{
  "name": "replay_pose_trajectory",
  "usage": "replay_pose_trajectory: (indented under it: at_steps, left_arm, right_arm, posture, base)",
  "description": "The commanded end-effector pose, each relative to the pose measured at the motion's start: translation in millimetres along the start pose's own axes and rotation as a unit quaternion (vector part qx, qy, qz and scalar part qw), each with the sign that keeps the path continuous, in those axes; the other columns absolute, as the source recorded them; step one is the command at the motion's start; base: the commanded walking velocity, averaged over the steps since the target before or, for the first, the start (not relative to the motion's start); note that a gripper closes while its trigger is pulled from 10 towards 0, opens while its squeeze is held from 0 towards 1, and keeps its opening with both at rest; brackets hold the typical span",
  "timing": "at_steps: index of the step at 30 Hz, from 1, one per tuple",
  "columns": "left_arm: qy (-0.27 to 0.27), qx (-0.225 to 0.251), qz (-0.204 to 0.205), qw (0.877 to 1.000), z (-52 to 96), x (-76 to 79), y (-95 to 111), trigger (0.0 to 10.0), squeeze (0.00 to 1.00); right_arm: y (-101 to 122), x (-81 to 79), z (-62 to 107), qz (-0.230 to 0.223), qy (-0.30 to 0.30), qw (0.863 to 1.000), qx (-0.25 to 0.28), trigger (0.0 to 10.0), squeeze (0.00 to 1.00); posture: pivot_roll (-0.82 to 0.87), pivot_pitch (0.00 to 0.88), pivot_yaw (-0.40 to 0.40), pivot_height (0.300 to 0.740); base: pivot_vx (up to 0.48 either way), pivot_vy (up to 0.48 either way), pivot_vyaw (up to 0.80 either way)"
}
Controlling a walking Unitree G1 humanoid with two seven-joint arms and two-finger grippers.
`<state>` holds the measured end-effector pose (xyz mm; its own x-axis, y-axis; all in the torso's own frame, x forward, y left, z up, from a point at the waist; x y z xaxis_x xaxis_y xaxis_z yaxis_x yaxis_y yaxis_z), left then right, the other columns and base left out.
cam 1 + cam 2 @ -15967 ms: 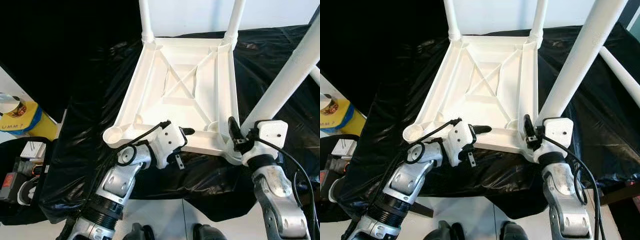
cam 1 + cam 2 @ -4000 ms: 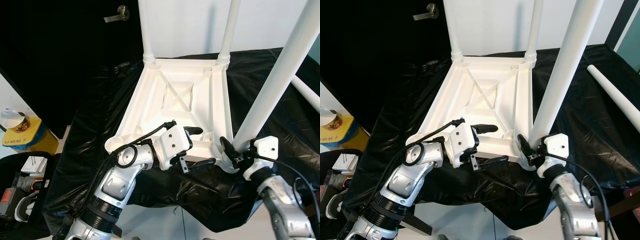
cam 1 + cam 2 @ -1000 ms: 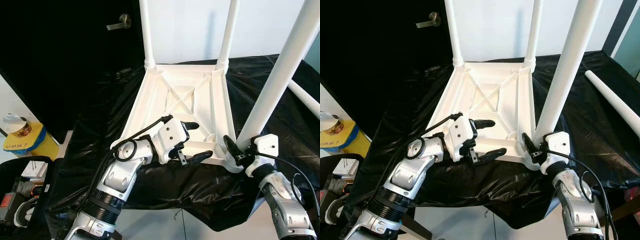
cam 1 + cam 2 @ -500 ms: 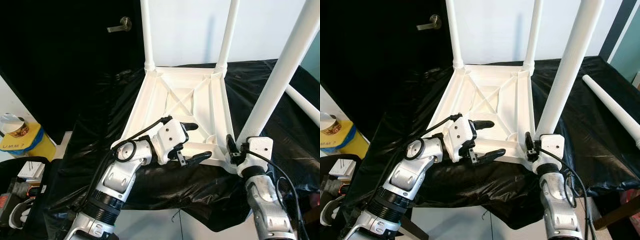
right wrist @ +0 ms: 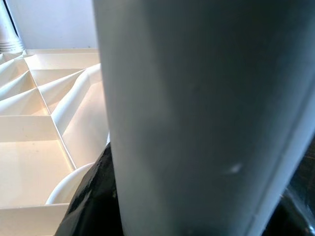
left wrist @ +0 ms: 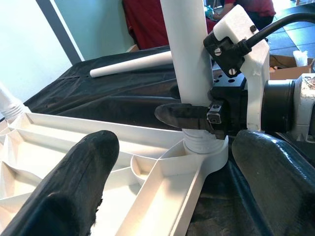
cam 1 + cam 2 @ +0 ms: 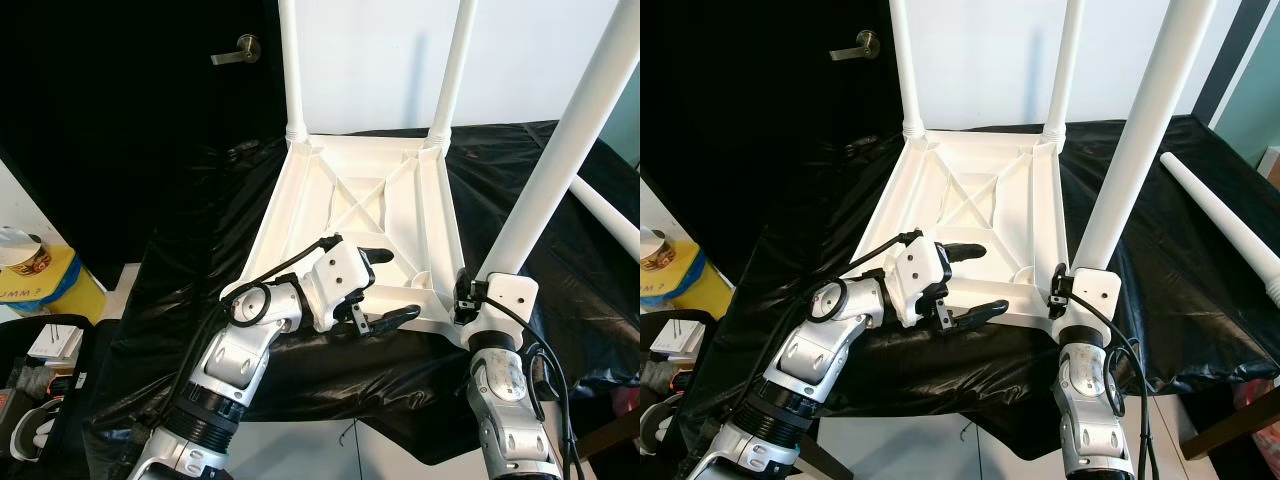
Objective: Building children table
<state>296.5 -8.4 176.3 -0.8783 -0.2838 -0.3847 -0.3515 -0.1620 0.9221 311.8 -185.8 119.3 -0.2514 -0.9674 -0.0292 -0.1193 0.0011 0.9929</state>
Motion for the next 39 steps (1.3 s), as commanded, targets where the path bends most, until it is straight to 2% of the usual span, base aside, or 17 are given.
replay_pose_trajectory:
  at_steps: [1,2,3,4,5,6,17,21,23,25,26,27,33,37,39]
  left_arm:
    - [0.035,-0.003,-0.009,0.999,2.1,-7.5,0,10.0,0.0]
    - [0.035,-0.003,-0.009,0.999,2.1,-7.0,0,10.0,0.0]
    - [0.035,-0.004,-0.009,0.999,2.3,-6.7,0,10.0,0.0]
    - [0.035,-0.004,-0.009,0.999,2.3,-6.7,0,10.0,0.0]
    - [0.035,-0.004,-0.009,0.999,2.4,-6.6,0,10.0,0.0]
    - [0.036,-0.004,-0.008,0.999,2.6,-6.7,0,10.0,0.0]
    - [0.038,-0.006,-0.008,0.999,4.4,-7.4,0,10.0,0.0]
    - [0.033,-0.008,-0.009,0.999,5.1,-6.6,0,10.0,0.0]
    - [0.03,-0.01,-0.011,0.999,5.8,-7.1,0,10.0,0.0]
    - [0.03,-0.01,-0.011,0.999,5.8,-7.1,0,10.0,0.0]
    - [0.03,-0.01,-0.012,0.999,5.9,-7.7,0,10.0,0.0]
    - [0.03,-0.01,-0.013,0.999,5.6,-8.5,0,10.0,0.0]
    - [0.031,-0.009,-0.015,0.999,4.8,-10.1,1,10.0,0.0]
    - [0.03,-0.009,-0.016,0.999,4.6,-10.9,2,10.0,0.0]
    - [0.03,-0.008,-0.016,0.999,4.4,-11.0,2,10.0,0.0]
  right_arm:
    - [-13,-1.4,5.0,-0.006,0.002,1.0,-0.029,10.0,0.0]
    - [-13,-1.9,5.1,-0.007,0.003,1.0,-0.028,10.0,0.0]
    - [-10,-2.3,5.0,-0.009,0.007,1.0,-0.022,10.0,0.33]
    - [-10,-2.3,5.0,-0.009,0.007,1.0,-0.022,10.0,0.33]
    - [-9,-2.5,4.9,-0.011,0.01,1.0,-0.018,10.0,0.91]
    - [-6,-2.4,4.9,-0.014,0.015,1.0,-0.011,10.0,1.0]
    - [14,-3.3,7.7,-0.029,0.089,0.995,0.036,10.0,1.0]
    - [17,-0.7,9.1,-0.021,0.119,0.992,0.044,10.0,1.0]
    - [18,1.6,8.6,-0.009,0.154,0.987,0.046,10.0,1.0]
    - [18,1.6,8.6,-0.009,0.154,0.987,0.046,10.0,1.0]
    - [18,1.7,7.7,-0.002,0.171,0.984,0.045,10.0,0.91]
    - [18,2.1,6.2,0.005,0.19,0.981,0.044,10.0,0.0]
    - [17,-0.8,4.6,0.024,0.244,0.969,0.036,10.0,0.0]
    - [9,-3.5,6.0,0.045,0.306,0.951,0.012,10.0,0.0]
    - [9,-3.5,5.3,0.05,0.313,0.948,0.01,10.0,0.0]
  posture:
    - [-0.19,0.0,0.035,0.74]
    - [-0.19,0.0,0.035,0.74]
    - [-0.19,0.0,0.034,0.74]
    - [-0.19,0.0,0.034,0.74]
    - [-0.19,0.0,0.034,0.74]
    - [-0.19,0.0,0.033,0.74]
    - [-0.19,0.0,0.048,0.74]
    - [-0.18,0.002,0.061,0.74]
    - [-0.18,0.003,0.071,0.74]
    - [-0.18,0.003,0.071,0.74]
    - [-0.18,0.002,0.075,0.74]
    - [-0.18,0.0,0.076,0.74]
    - [-0.18,0.0,0.079,0.74]
    - [-0.18,0.0,0.082,0.74]
    - [-0.18,0.0,0.082,0.74]
  base:
    - [0.0,0.0,0.0]
    - [0.0,0.0,0.0]
    - [0.0,0.0,0.0]
    - [0.0,0.0,0.0]
    - [0.0,0.0,0.0]
    - [0.0,0.0,0.0]
    - [0.0,0.0,0.0]
    - [0.0,0.0,0.0]
    - [0.0,0.0,0.0]
    - [0.0,0.0,0.0]
    - [0.0,0.0,0.0]
    - [0.0,0.0,0.0]
    - [0.0,0.0,0.0]
    - [0.0,0.0,0.0]
    - [0.0,0.0,0.0]
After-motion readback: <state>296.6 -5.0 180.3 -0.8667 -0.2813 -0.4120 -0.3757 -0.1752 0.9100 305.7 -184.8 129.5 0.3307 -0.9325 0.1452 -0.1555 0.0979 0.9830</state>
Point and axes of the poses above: a point about 5 cm out from each wrist's last joint towards the gripper, its own z axis pointing back from the gripper into the wrist, its own y axis along the axis of the wrist's last joint, x = y × z, the point moved 5 cm from there along -z, pointing out of the wrist towards the gripper, and after that the axes turned 1 degree about -z, right-handed, at the moved point
